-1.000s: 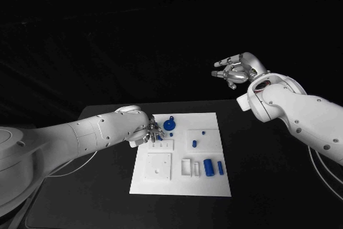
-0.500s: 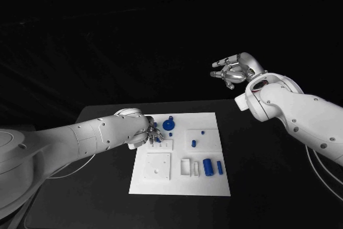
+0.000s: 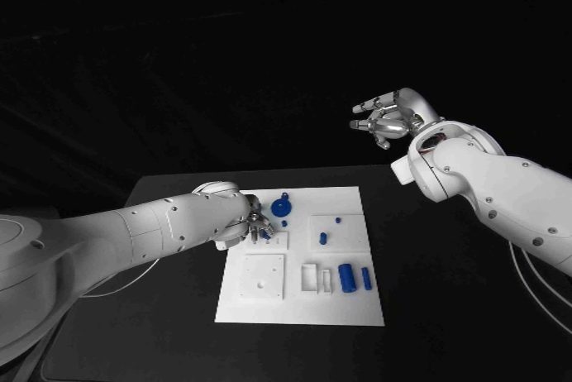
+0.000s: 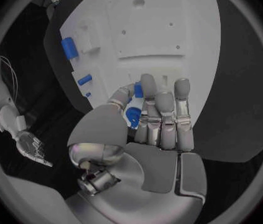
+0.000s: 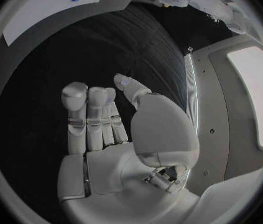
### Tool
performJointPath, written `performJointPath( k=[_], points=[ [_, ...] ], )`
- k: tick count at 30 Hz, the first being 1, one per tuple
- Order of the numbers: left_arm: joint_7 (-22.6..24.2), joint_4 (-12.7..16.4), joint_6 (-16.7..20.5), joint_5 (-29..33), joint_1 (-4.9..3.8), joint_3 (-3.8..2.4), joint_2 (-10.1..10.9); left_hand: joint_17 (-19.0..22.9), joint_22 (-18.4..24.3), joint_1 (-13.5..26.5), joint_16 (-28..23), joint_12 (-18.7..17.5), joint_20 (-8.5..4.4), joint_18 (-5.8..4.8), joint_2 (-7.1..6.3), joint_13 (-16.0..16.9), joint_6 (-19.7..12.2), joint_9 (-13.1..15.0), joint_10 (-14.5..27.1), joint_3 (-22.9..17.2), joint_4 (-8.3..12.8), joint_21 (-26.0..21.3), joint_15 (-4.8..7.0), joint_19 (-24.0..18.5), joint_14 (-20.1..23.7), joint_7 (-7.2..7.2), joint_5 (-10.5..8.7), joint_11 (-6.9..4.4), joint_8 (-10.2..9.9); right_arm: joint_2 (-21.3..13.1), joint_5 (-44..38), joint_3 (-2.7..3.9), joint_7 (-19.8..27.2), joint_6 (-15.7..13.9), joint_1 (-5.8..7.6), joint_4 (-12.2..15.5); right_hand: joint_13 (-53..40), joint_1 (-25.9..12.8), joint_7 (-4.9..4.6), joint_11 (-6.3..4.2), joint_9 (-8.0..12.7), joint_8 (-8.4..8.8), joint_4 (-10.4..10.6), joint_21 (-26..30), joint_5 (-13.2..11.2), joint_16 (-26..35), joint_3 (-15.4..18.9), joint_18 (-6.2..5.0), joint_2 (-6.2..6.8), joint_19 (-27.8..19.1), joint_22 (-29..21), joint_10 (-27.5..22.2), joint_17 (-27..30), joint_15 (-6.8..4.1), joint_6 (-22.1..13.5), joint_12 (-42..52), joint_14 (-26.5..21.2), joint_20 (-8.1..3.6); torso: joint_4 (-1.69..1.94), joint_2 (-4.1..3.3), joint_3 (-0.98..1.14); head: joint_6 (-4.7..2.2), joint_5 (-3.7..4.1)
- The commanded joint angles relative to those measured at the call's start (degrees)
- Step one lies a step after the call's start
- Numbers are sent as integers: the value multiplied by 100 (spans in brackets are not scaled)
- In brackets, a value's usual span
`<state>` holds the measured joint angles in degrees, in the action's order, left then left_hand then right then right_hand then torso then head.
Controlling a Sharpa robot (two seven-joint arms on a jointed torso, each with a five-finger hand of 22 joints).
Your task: Assemble the parts on the task board
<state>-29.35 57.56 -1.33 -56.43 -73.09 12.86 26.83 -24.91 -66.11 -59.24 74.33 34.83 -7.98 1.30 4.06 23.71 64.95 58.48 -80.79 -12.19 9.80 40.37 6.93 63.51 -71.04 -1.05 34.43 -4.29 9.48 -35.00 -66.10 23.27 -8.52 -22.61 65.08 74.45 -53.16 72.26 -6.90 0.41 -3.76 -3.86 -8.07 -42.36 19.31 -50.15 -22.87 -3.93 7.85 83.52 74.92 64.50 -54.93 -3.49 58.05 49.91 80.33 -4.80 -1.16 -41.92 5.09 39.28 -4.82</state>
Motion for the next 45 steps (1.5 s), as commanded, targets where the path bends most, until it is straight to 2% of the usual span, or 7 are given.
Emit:
performJointPath(
  k=[1, 3, 10, 15, 16, 29, 45],
  points=[
    [-7, 20, -43, -26, 4, 1, -19, -40, -183, -68, -40, 28, 0, 16, 17, 10, 170, 19, -31, -638, 635, -185, 2, 99, -27, 143, 11, -27, -9, 16, -3, 3, -18, 119, 2, -18, 8, -37, -7, -11, 8, 30, 11, -20, 30, 4, -49, -102, -24, -34, 519, -38, 6, -21, 8, 5, -16, 7, -8, 2, 4, 2, -33],
    [-8, 16, -49, -23, 4, 2, -24, -46, -305, -55, -64, 13, 7, 9, 26, -2, 162, 31, -46, -637, 639, -327, 1, 128, -41, 143, 16, -28, -5, 24, -3, 3, -28, 127, 2, -36, 8, -37, -7, -11, 8, 30, 11, -20, 30, 4, -49, -102, -24, -34, 519, -38, 6, -21, 8, 5, -16, 7, -6, 1, 6, 0, -36],
    [-15, 22, -79, -17, 13, 7, -31, -46, -305, -55, -64, 13, 7, 9, 26, -2, 162, 31, -46, -637, 639, -327, 1, 128, -41, 143, 16, -28, -5, 36, -4, 2, -51, 149, 2, -80, 7, -58, -6, -12, 8, 30, 24, -21, 15, 3, -76, -104, -33, -36, 518, -35, 5, -22, 11, 10, -14, 7, 2, -3, -1, 8, -3],
    [-20, 18, -106, -4, 23, 10, -30, -46, -305, -55, -64, 13, 7, 9, 26, -2, 162, 31, -46, -637, 639, -327, 1, 128, -41, 143, 16, -28, -5, 39, -4, 2, -63, 161, 2, -85, 7, -58, -6, -12, 8, 30, 24, -21, 15, 3, -76, -104, -33, -36, 518, -35, 5, -22, 11, 10, -14, 7, -2, 0, 2, 16, -10],
    [-20, 16, -115, -1, 25, 10, -30, -65, -753, -65, -75, 18, -2, -13, 26, 4, 161, 28, -22, -632, 635, -751, 0, 317, -30, 142, -1, -23, 0, 38, -4, 2, -70, 164, 2, -84, 6, -61, -7, -12, 8, 30, 27, -21, 5, 2, -86, -104, -34, -37, 517, -36, 4, -22, 11, 11, -15, 8, -2, 0, 2, 16, -10],
    [-31, 25, -193, 26, 52, 16, -28, -62, -804, -65, -79, 18, 1, -10, 31, 4, 153, 37, -18, -640, 635, -781, -2, 324, -26, 140, 6, -22, 4, 29, -9, 2, -119, 202, 2, -76, 2, -58, -6, -12, 7, 29, 23, -31, -37, -7, -113, -104, -40, -36, 518, -38, -3, -23, 16, 18, -11, 7, 6, 1, -1, 44, -31],
    [-44, 10, -207, 31, 80, 18, -27, -49, -898, -65, -93, 15, 4, -12, 30, 2, 143, 39, -9, -643, 635, -876, -4, 355, -23, 137, -1, -20, 10, 31, -11, 2, -123, 222, 1, -83, 2, -58, -6, -12, 7, 29, 23, -31, -37, -7, -113, -104, -40, -36, 518, -38, -3, -23, 16, 18, -11, 7, 4, 0, -3, 40, -29]
  ],
)
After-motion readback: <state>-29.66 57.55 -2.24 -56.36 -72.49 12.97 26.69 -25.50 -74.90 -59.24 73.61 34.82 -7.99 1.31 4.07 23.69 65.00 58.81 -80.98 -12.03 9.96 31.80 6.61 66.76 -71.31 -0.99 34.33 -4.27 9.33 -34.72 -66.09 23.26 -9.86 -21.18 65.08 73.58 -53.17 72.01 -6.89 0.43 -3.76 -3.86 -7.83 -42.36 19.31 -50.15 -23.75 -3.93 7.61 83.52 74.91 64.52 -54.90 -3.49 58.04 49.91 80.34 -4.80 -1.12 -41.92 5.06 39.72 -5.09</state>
